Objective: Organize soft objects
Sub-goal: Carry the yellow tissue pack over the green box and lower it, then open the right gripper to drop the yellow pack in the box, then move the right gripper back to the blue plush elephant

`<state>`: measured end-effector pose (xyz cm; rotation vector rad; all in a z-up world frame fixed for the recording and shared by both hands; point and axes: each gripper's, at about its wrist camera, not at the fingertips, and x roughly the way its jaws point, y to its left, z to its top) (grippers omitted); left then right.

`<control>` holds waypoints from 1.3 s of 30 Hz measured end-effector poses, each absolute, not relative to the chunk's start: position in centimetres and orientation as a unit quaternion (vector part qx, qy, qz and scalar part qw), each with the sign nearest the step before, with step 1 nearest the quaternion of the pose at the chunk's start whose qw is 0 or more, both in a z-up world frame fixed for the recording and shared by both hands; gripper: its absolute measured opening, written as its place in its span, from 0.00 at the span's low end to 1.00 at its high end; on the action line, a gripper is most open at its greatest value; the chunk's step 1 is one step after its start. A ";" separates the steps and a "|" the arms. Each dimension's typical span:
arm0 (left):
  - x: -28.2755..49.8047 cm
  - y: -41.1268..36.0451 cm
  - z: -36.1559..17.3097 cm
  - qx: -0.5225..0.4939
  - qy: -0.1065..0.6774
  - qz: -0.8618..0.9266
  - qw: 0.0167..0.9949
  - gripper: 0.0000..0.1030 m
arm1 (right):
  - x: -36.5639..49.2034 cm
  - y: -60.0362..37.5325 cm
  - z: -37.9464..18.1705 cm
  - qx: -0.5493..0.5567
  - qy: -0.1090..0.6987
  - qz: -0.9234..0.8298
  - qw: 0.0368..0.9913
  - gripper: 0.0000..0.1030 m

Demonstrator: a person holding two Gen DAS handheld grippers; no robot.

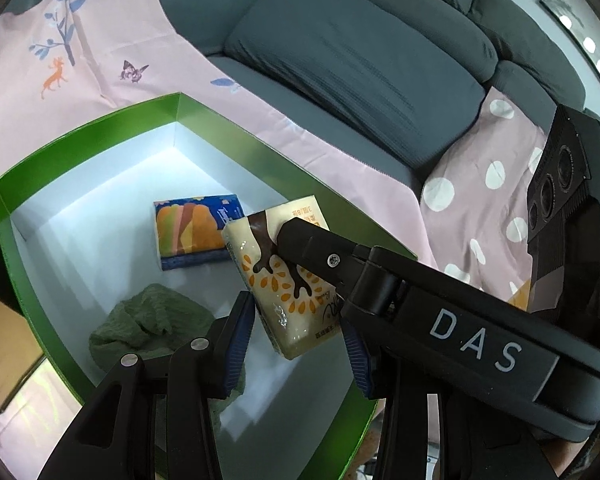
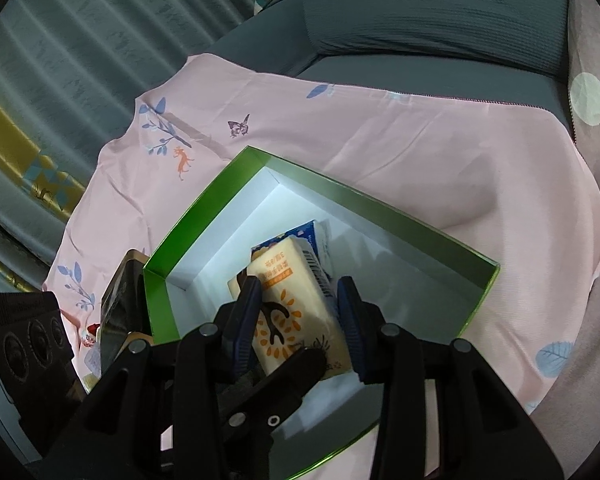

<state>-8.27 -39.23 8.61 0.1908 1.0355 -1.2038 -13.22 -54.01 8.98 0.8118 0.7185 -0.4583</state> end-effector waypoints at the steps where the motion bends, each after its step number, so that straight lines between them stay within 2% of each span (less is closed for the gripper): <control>1: -8.3 -39.3 8.5 0.086 0.466 -0.539 0.696 0.43 | -13.2 -54.1 8.9 0.384 0.340 -0.217 0.831 0.38; 18: -7.9 -39.3 7.9 0.079 0.483 -0.533 0.690 0.43 | -12.9 -54.2 8.7 0.370 0.353 -0.234 0.827 0.34; 26: -7.7 -37.3 9.6 0.058 0.460 -0.538 0.704 0.43 | -13.5 -54.4 9.2 0.366 0.344 -0.257 0.825 0.35; 28: -7.6 -36.4 10.2 0.050 0.455 -0.535 0.710 0.43 | -13.7 -54.4 9.4 0.368 0.339 -0.258 0.826 0.40; 32: -7.4 -33.6 11.5 0.037 0.442 -0.525 0.727 0.43 | -13.7 -53.9 10.0 0.365 0.330 -0.254 0.833 0.61; 34: -7.2 -31.8 12.1 0.031 0.436 -0.518 0.735 0.49 | -13.7 -53.5 10.3 0.359 0.333 -0.253 0.834 0.70; 35: -7.1 -30.9 12.4 0.026 0.434 -0.514 0.739 0.56 | -13.7 -53.2 10.4 0.357 0.331 -0.254 0.836 0.74; 39: -6.7 -26.5 13.6 -0.006 0.416 -0.492 0.765 0.66 | -13.4 -52.2 11.2 0.345 0.323 -0.252 0.844 0.82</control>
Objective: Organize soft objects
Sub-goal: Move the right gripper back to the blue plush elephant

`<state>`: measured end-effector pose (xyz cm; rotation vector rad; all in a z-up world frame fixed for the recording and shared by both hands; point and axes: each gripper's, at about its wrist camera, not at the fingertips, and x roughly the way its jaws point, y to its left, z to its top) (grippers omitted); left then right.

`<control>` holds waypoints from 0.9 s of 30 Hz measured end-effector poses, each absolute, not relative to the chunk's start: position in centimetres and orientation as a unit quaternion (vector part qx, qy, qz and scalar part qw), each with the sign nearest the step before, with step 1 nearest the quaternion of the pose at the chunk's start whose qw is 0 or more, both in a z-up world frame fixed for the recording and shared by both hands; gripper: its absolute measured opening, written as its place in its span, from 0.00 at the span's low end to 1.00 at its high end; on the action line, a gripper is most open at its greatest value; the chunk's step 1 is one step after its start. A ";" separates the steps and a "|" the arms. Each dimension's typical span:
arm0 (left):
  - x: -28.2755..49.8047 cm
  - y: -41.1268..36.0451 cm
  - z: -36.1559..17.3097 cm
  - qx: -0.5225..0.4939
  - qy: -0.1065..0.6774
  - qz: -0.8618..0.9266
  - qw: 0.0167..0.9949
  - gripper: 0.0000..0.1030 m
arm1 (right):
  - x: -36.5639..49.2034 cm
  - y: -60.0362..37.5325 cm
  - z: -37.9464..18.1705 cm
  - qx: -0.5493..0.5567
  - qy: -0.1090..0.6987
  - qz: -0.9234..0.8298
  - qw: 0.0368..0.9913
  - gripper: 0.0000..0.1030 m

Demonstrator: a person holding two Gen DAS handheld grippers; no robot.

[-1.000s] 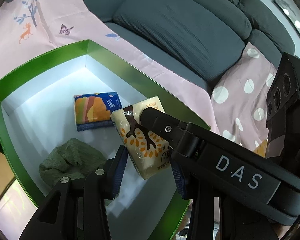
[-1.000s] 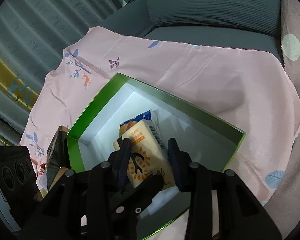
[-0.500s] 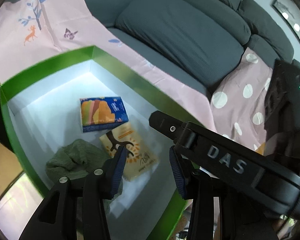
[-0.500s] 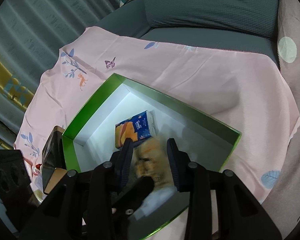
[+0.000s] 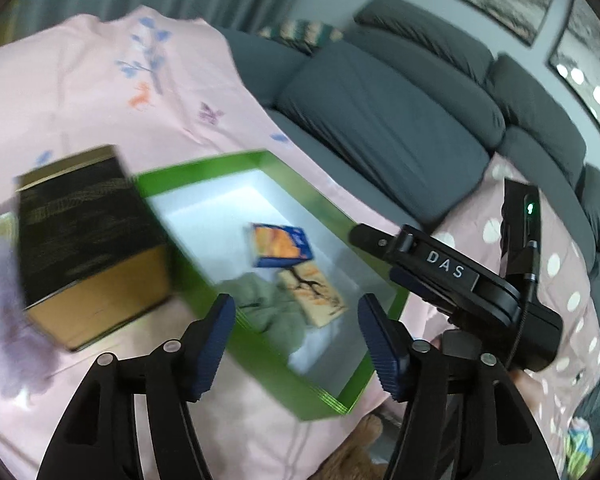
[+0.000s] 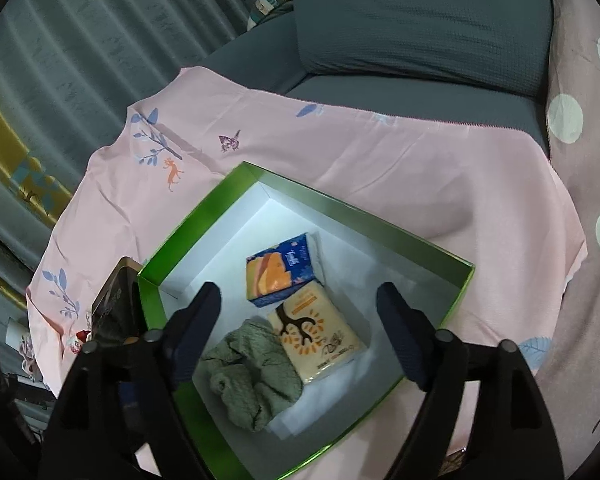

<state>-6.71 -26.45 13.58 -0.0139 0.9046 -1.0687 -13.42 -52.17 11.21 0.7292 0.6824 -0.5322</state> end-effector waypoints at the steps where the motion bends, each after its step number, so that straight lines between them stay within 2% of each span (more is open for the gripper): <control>1: -6.6 -25.7 13.8 -0.013 0.414 -0.487 0.769 0.68 | -13.3 -51.8 11.4 0.342 0.322 -0.243 0.849 0.83; 3: -6.8 -23.5 14.3 -0.027 0.403 -0.472 0.783 0.77 | -13.1 -51.3 11.7 0.334 0.323 -0.228 0.856 0.83; 6: -7.0 -20.4 14.9 -0.034 0.387 -0.451 0.804 0.78 | -13.0 -50.7 12.1 0.319 0.324 -0.236 0.859 0.85; 11: -6.9 -14.5 15.0 -0.050 0.375 -0.408 0.831 0.79 | -12.5 -49.1 12.5 0.287 0.332 -0.246 0.864 0.93; 14: -6.7 -10.3 14.3 -0.050 0.368 -0.358 0.857 0.86 | -12.1 -48.0 13.0 0.266 0.334 -0.246 0.870 0.95; 19: -5.5 -3.6 11.7 -0.036 0.374 -0.252 0.892 0.86 | -11.1 -45.4 13.9 0.236 0.334 -0.221 0.885 0.95; 22: -4.8 1.4 9.2 -0.078 0.351 -0.192 0.913 0.86 | -10.5 -43.8 14.3 0.226 0.329 -0.202 0.894 0.96; 27: -2.7 6.1 6.7 -0.140 0.397 -0.156 0.893 0.86 | -9.5 -41.0 14.5 0.261 0.321 -0.126 0.902 0.96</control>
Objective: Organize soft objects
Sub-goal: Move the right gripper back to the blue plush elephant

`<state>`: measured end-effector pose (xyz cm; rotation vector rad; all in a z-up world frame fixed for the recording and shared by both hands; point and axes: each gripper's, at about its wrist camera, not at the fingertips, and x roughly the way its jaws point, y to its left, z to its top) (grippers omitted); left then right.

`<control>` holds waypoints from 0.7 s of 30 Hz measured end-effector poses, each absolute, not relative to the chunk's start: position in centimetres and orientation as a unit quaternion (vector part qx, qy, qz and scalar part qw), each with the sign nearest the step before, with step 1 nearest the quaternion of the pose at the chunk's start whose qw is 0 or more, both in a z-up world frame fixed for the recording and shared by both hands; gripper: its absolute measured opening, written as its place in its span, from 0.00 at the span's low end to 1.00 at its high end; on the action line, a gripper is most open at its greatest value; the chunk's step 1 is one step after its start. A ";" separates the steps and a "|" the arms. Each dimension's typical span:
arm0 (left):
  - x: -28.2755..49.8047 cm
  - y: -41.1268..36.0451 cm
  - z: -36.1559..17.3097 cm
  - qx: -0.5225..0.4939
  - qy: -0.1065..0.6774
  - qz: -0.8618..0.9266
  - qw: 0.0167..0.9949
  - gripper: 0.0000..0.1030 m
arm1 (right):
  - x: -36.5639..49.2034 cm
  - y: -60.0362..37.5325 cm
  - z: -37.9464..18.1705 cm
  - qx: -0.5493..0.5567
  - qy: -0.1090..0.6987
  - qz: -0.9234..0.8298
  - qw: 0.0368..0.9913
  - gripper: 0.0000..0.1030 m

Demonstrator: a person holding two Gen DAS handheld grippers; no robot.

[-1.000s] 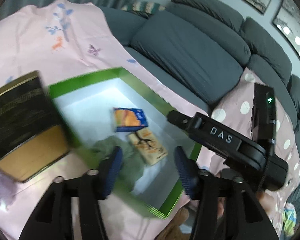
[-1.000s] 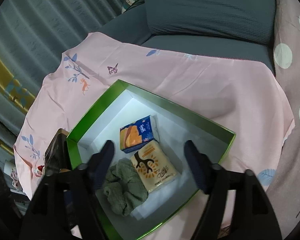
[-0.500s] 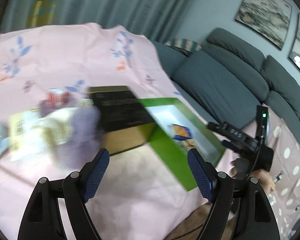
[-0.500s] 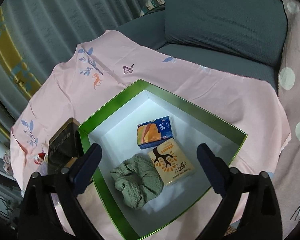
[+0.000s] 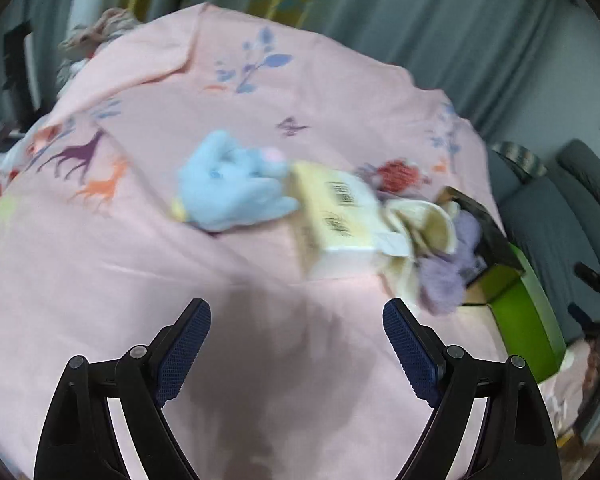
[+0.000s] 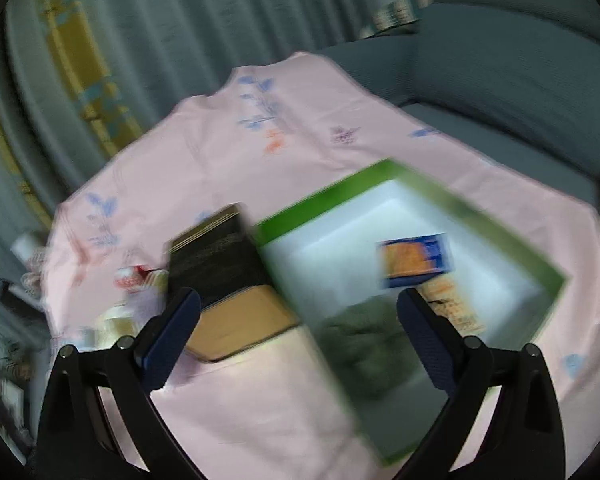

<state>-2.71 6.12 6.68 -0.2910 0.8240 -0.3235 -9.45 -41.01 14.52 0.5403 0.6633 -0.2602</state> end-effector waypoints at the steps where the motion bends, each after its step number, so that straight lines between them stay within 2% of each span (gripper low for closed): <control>1: -3.0 6.6 6.9 -0.140 0.389 -0.146 0.899 0.86 | -9.3 -40.3 14.7 0.271 0.317 -0.118 0.901 0.96; 5: -3.0 9.1 7.4 -0.149 0.374 -0.104 0.909 0.86 | -8.1 -36.0 15.4 0.266 0.304 -0.068 0.912 0.96; 13: -1.8 14.9 6.3 -0.198 0.394 -0.033 0.897 0.86 | -2.1 -22.0 14.6 0.192 0.375 0.095 0.902 0.95; 21: -1.3 18.5 5.5 -0.243 0.403 0.010 0.882 0.86 | 6.3 -8.3 13.3 0.118 0.416 0.141 0.891 0.88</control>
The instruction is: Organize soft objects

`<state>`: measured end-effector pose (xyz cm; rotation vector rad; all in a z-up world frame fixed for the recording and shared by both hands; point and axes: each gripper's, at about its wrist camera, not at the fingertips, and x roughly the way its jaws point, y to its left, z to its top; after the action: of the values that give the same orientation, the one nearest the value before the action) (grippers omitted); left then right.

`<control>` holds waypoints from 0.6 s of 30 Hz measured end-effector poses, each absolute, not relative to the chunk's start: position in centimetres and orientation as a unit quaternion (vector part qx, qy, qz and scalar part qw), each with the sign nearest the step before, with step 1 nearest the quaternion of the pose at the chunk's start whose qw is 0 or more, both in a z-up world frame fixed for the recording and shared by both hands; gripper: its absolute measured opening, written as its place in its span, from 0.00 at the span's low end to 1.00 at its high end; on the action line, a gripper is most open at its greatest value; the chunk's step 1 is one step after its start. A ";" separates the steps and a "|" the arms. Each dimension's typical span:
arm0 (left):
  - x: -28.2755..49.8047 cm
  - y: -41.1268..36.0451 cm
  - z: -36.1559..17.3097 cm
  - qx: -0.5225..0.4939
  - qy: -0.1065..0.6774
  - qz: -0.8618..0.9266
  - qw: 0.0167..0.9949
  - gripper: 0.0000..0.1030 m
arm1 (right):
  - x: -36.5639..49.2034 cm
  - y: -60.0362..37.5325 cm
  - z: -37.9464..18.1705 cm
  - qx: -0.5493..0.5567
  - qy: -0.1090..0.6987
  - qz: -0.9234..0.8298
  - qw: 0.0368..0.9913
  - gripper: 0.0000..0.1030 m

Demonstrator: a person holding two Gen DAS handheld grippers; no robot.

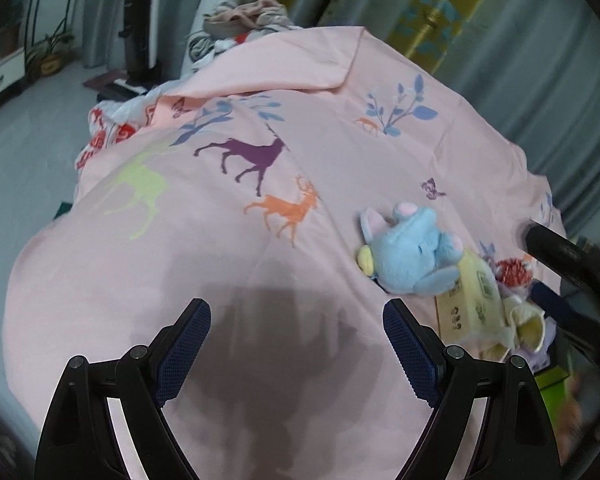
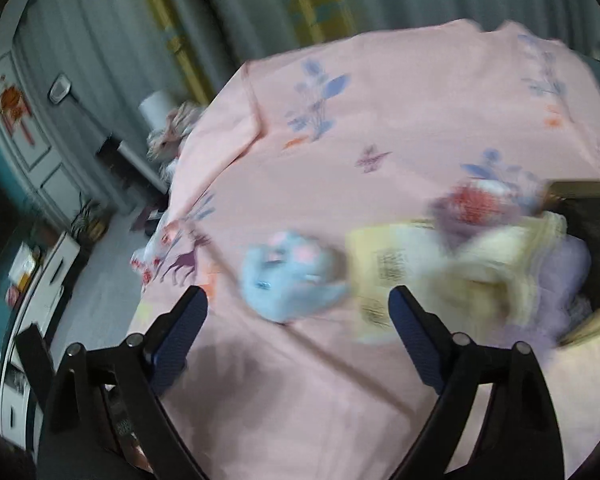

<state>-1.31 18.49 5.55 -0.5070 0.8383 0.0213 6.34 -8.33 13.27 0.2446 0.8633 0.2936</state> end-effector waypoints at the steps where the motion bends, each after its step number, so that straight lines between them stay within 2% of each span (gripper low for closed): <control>1: -1.3 18.8 5.5 -0.252 0.403 0.008 0.880 0.86 | 7.7 -7.0 12.7 0.113 0.428 0.139 0.886 0.88; 3: -1.2 19.4 5.4 -0.259 0.406 0.004 0.877 0.86 | 9.9 -5.1 11.6 0.109 0.447 0.131 0.878 0.86; 4: -1.2 19.7 5.3 -0.262 0.405 0.006 0.876 0.86 | 10.8 -4.4 11.1 0.105 0.451 0.126 0.877 0.79; 5: -1.2 20.2 5.3 -0.266 0.402 0.013 0.876 0.86 | 11.7 -3.7 10.4 0.099 0.457 0.116 0.876 0.63; 7: -1.2 20.7 5.5 -0.264 0.397 0.023 0.879 0.86 | 12.5 -2.9 9.1 0.086 0.471 0.106 0.872 0.49; 10: -1.3 21.2 5.5 -0.268 0.392 0.021 0.880 0.86 | 13.7 -2.0 7.0 0.084 0.484 0.100 0.865 0.48; 13: -1.2 21.4 5.5 -0.278 0.393 0.008 0.877 0.86 | 13.9 -0.8 7.1 0.025 0.452 0.093 0.887 0.31; 18: -1.2 21.8 5.6 -0.289 0.388 0.006 0.875 0.86 | 13.3 -1.0 7.5 0.016 0.438 0.112 0.892 0.20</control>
<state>-1.22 21.76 5.59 -0.6038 0.8106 0.0122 13.33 -1.01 7.53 0.0327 0.9081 0.2329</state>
